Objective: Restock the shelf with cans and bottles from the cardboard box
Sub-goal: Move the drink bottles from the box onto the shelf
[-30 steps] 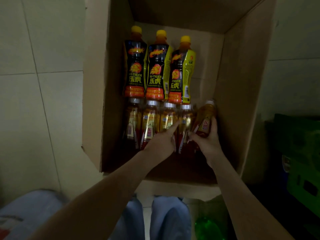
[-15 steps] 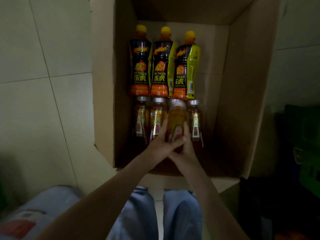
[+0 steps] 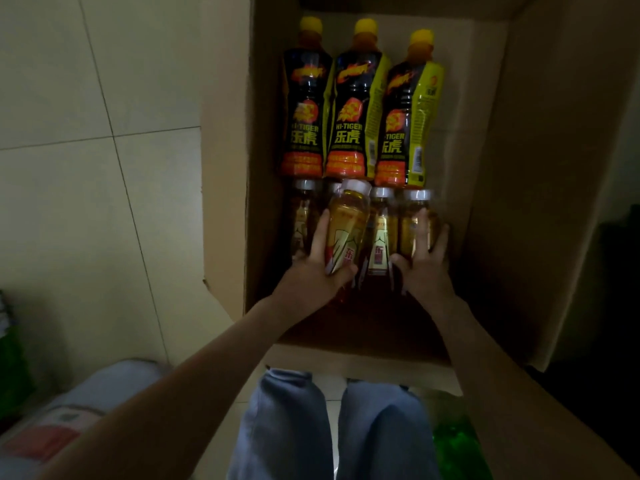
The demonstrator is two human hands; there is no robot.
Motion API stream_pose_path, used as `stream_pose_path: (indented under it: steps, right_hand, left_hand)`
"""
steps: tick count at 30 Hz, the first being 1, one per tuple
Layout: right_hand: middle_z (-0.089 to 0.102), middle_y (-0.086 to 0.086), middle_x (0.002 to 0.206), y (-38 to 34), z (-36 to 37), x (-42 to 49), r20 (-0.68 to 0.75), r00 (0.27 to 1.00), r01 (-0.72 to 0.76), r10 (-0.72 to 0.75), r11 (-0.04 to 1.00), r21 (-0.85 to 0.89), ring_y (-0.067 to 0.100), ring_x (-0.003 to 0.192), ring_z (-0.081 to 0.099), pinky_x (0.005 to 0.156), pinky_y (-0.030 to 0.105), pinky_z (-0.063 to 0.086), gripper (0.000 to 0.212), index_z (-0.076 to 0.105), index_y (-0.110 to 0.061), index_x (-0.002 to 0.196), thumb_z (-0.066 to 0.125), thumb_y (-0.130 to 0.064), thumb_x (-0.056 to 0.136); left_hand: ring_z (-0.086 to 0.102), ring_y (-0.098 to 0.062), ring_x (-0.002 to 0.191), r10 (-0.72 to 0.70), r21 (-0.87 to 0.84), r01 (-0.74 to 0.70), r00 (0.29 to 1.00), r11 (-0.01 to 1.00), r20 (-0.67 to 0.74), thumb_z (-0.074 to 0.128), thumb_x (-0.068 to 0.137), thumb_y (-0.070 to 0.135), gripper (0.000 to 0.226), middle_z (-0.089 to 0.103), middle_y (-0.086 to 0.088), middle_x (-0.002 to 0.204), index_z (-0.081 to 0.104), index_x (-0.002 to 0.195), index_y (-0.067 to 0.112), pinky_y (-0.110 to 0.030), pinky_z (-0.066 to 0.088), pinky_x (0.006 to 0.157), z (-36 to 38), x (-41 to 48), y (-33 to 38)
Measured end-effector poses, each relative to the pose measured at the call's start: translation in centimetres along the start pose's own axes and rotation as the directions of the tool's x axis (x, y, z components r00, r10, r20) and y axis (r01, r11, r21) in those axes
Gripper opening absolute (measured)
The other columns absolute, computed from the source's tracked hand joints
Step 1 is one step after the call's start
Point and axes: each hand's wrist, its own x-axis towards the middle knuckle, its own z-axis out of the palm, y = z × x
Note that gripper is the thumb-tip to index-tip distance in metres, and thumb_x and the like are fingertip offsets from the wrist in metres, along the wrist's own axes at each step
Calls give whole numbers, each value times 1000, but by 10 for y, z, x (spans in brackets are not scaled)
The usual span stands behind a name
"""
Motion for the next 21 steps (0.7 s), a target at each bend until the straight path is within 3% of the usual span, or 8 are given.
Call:
stream_pose_path:
  steps: [4,8,13,16,18,21]
  right_hand:
    - [2,17,157,10,-7,-2,-90,992,70,-86,983,-170,49,134,27,101,61,38,96,-17,-56,141,60,-25,92]
    - [5,17,156,-2,-27,-31,-179,983,16,-48,984,-179,49,129,35,97,59,43,90,-17,-56,141,55,-28,94]
    - [14,12,155,-51,-84,-126,-305,947,93,-106,994,-58,40,128,40,99,52,42,92,-22,-61,134,56,-33,93]
    - [21,5,153,-88,-131,-193,-293,949,153,-118,983,102,33,131,40,103,57,39,91,-17,-62,136,58,-33,92]
    - [31,5,148,-114,-159,-238,-330,939,169,-92,962,214,31,128,43,99,59,41,93,-14,-65,136,60,-34,90]
    - [40,5,143,-149,-203,-309,-390,920,197,-29,897,397,26,123,49,96,49,45,93,-10,-62,140,62,-30,89]
  left_hand:
    - [50,-32,119,-22,-66,21,1000,998,-12,59,89,48,92,37,-12,144,-20,135,62,-48,47,98,3,3,3]
    - [58,-21,104,-40,-131,39,999,991,-5,53,94,42,84,47,-2,137,-14,144,51,-29,48,86,-7,-16,20]
    - [57,-17,107,-17,-184,26,999,983,51,56,94,38,83,48,1,137,-9,144,53,-30,47,92,-29,-94,67]
    - [56,-13,113,78,-238,-56,993,970,83,57,92,41,84,47,8,136,-8,142,57,-33,47,98,-48,-162,110]
    - [58,-4,105,149,-240,-123,984,963,94,55,93,42,82,48,18,127,-9,141,58,-27,49,93,-63,-206,144]
    - [59,3,98,268,-276,-227,956,934,118,52,95,41,79,46,21,122,-9,143,56,-20,51,86,-83,-271,193]
